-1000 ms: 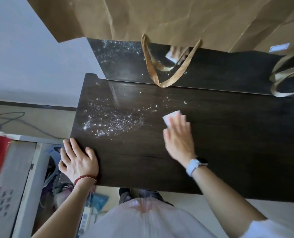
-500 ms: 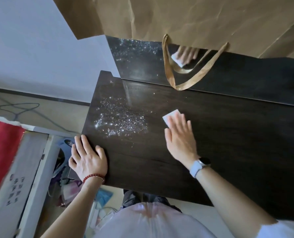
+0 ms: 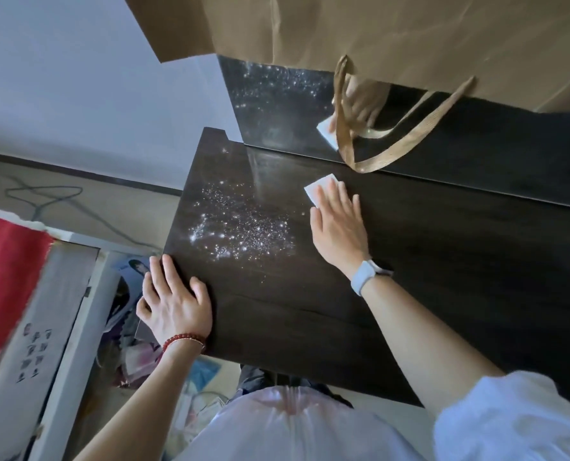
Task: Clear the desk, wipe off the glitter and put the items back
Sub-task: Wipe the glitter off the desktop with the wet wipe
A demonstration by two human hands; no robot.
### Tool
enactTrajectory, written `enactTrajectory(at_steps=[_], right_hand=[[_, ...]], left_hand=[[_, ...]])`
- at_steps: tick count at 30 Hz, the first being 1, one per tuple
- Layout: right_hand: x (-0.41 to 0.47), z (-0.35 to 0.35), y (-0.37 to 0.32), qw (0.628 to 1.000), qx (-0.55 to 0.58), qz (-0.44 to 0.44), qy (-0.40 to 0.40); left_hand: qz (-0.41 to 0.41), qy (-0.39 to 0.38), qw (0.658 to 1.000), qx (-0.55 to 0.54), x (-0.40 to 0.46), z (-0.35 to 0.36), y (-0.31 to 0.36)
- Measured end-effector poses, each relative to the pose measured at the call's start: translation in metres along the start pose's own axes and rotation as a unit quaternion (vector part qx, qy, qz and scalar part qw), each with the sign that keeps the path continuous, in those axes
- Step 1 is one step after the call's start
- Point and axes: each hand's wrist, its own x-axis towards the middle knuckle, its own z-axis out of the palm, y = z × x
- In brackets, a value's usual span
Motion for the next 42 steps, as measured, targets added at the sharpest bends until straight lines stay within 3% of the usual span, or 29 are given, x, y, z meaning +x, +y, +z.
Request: enactTrajectory(at_steps=[3, 6, 9, 11, 14, 17, 19, 21, 24, 27, 29, 33, 36, 38, 42], right_hand=[[-0.044, -0.017, 0.062, 0.991, -0.03, 0.124, 0.041], [-0.088, -0.036, 0.11, 0.956, -0.026, 0.28, 0.086], [-0.1, -0.032, 0.107, 0.919, 0.017, 0.38, 0.107], [-0.099, -0.016, 0.073, 0.938, 0.03, 0.33, 0.102], [-0.106, 0.014, 0.004, 0.993, 0.031, 0.105, 0.043], [-0.132, 0.016, -0.011, 0.999, 0.009, -0.042, -0.024], [-0.15, 0.009, 0.018, 1.0, -0.001, -0.008, -0.012], [-0.172, 0.002, 0.052, 0.994, -0.026, 0.104, 0.029], [-0.193, -0.009, 0.079, 0.952, -0.024, 0.296, 0.072], [-0.182, -0.006, 0.064, 0.911, 0.024, 0.399, 0.104], [-0.166, 0.007, 0.032, 0.924, 0.044, 0.362, 0.114], [-0.155, 0.036, -0.052, 0.987, 0.053, 0.146, 0.046], [-0.172, 0.035, -0.053, 0.999, 0.015, 0.038, 0.008], [-0.187, 0.029, -0.025, 0.998, -0.019, 0.053, 0.012], [-0.204, 0.013, 0.014, 0.96, -0.008, 0.272, 0.059]], left_hand=[[-0.004, 0.002, 1.0, -0.001, -0.001, 0.0, 0.0], [0.003, 0.012, 1.0, -0.008, -0.002, 0.0, 0.0], [0.005, 0.024, 1.0, -0.017, -0.002, 0.0, 0.0], [0.008, 0.027, 0.999, -0.02, -0.003, -0.001, 0.001], [0.013, 0.027, 0.999, -0.023, -0.004, -0.002, 0.0], [0.012, 0.023, 0.999, -0.023, -0.004, -0.001, -0.002], [0.011, 0.021, 0.999, -0.028, -0.003, 0.0, -0.002], [0.013, 0.02, 0.999, -0.031, -0.003, 0.001, -0.003], [0.019, 0.021, 0.999, -0.039, -0.003, 0.0, -0.004], [0.021, 0.019, 0.999, -0.044, -0.003, -0.001, -0.005], [0.025, 0.018, 0.999, -0.045, -0.003, -0.001, -0.006], [0.031, -0.001, 0.999, -0.042, -0.002, -0.003, -0.009], [0.031, -0.011, 0.998, -0.046, -0.003, -0.006, -0.009], [0.037, -0.007, 0.998, -0.057, -0.004, -0.004, -0.009], [0.043, -0.005, 0.997, -0.064, -0.003, -0.003, -0.011]])
